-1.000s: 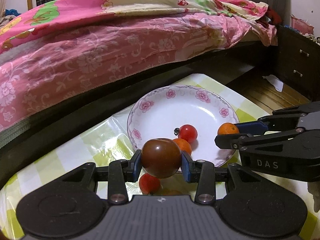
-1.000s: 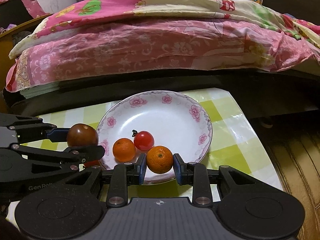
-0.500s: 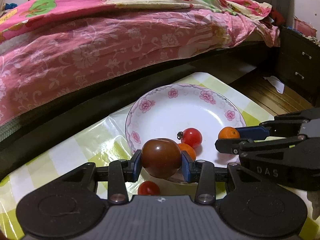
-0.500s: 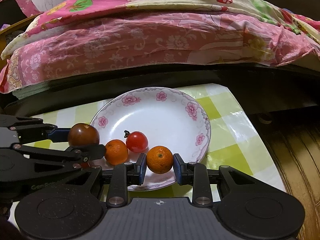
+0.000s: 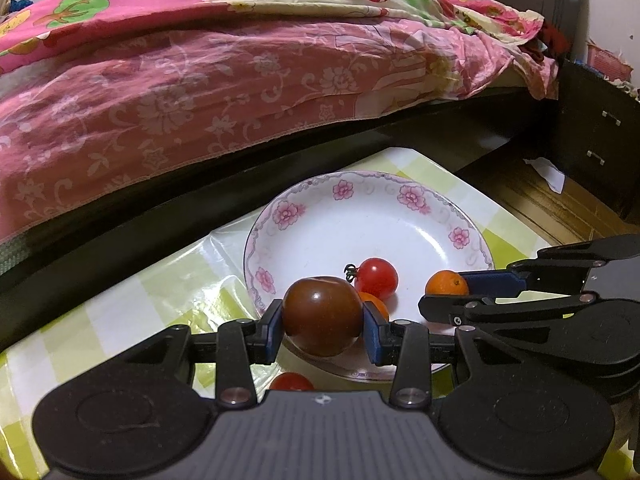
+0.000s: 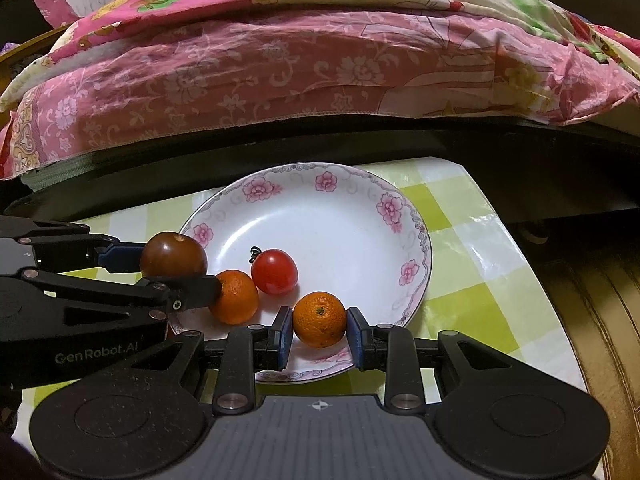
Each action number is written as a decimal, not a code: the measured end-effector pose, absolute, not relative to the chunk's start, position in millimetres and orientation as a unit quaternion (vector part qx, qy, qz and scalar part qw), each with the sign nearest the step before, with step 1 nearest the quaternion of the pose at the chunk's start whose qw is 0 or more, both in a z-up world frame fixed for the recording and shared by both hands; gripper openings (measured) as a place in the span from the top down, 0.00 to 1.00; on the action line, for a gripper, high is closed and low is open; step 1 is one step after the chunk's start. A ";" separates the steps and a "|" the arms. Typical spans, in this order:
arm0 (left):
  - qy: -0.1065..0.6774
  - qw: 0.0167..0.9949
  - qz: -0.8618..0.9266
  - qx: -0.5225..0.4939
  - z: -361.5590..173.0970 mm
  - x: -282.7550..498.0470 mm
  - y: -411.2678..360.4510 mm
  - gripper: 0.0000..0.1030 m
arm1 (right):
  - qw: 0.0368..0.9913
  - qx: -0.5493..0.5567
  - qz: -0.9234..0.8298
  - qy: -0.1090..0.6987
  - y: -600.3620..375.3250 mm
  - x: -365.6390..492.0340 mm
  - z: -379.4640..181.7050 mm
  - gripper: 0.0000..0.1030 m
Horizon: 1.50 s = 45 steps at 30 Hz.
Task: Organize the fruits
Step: 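Carry both fruits to the white plate and open both tools to release them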
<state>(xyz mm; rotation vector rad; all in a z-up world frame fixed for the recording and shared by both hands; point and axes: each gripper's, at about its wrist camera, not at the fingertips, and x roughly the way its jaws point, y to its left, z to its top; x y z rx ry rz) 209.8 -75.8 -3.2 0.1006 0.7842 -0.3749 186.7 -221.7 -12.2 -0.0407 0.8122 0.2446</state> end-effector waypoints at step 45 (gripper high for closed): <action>0.354 0.918 -0.176 0.033 26.2 189.9 -54.4 0.52 | 0.921 0.010 0.122 0.369 -220.4 173.1 12.2 0.71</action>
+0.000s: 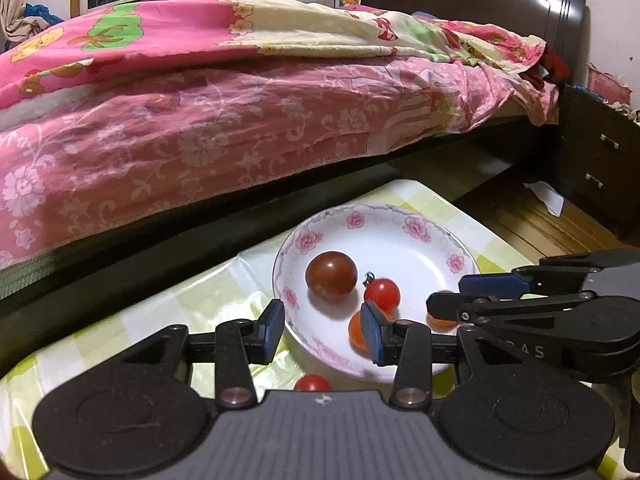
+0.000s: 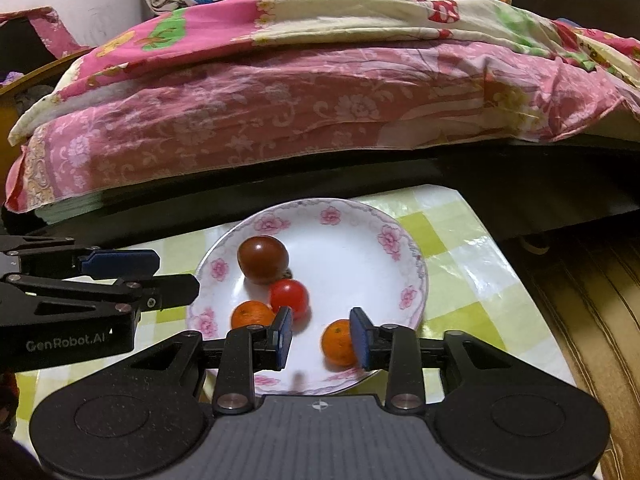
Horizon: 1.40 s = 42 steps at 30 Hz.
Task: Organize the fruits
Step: 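Carry both fruits to the white plate and open both tools to release them, then pull both open tools back from the plate toward the remaining fruit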
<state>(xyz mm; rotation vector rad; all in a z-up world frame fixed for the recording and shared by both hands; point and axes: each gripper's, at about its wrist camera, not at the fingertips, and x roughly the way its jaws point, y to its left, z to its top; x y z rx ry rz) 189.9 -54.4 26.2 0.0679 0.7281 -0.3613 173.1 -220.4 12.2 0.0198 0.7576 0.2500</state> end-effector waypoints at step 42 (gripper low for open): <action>0.436 0.869 -0.217 0.086 -25.4 105.9 -50.5 0.52 | 0.890 -0.016 0.177 0.420 -196.4 113.1 -2.3 0.71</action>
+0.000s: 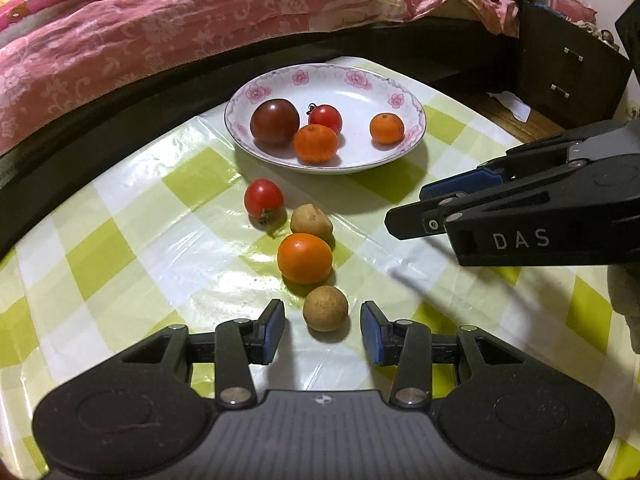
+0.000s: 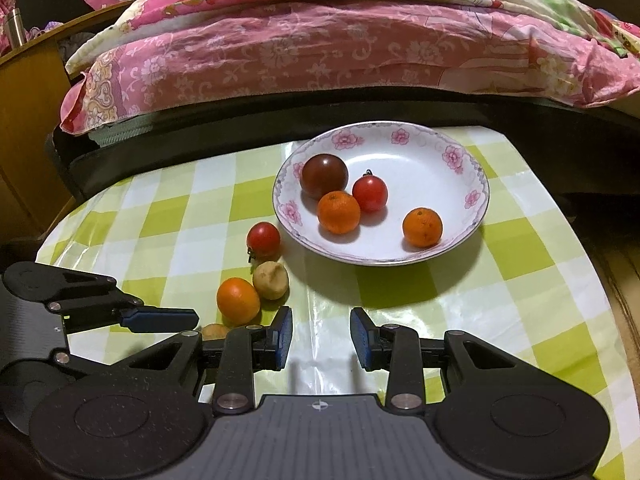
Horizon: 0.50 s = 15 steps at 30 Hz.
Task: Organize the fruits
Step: 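Pull both open tools back from the plate toward the remaining fruit, then grasp a small brown round fruit with the left tool while the right tool grasps the orange tomato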
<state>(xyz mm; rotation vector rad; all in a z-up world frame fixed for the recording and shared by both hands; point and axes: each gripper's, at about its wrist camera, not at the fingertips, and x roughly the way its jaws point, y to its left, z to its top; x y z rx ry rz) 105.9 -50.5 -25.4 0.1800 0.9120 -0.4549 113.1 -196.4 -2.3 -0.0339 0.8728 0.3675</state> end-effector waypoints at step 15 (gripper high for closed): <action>0.428 0.875 -0.210 0.082 -19.9 102.6 -39.2 0.68 | 0.880 0.003 0.201 0.431 -181.9 115.2 -3.1 0.70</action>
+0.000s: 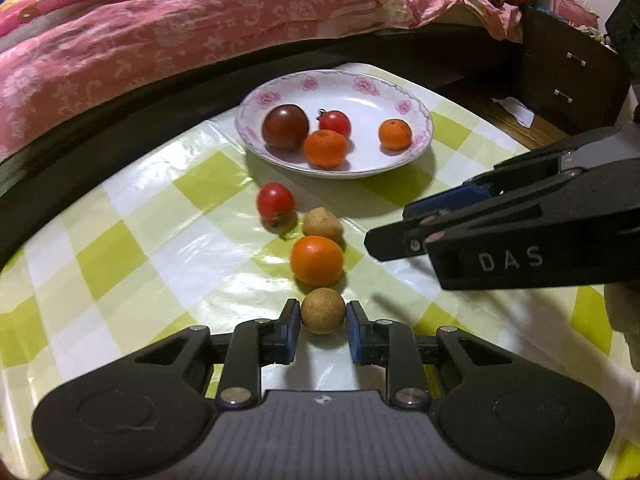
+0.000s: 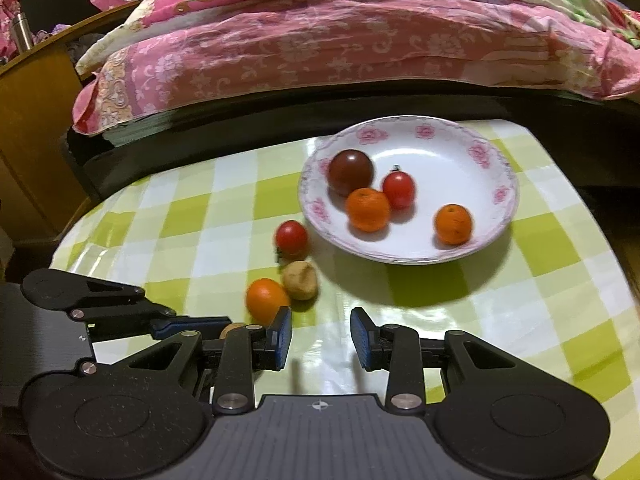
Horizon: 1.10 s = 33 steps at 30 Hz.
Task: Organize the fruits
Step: 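Grasp a small brown round fruit with the left tool while the right tool grasps the orange tomato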
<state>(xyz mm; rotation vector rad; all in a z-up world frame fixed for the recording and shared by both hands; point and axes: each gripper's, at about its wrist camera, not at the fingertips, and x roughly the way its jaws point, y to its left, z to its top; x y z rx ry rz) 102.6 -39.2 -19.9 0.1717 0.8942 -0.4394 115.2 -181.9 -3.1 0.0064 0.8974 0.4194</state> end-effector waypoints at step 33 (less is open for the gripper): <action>0.425 0.879 -0.203 0.076 -22.1 96.1 -12.9 0.68 | 0.866 0.007 0.196 0.459 -155.7 118.6 -19.1 0.73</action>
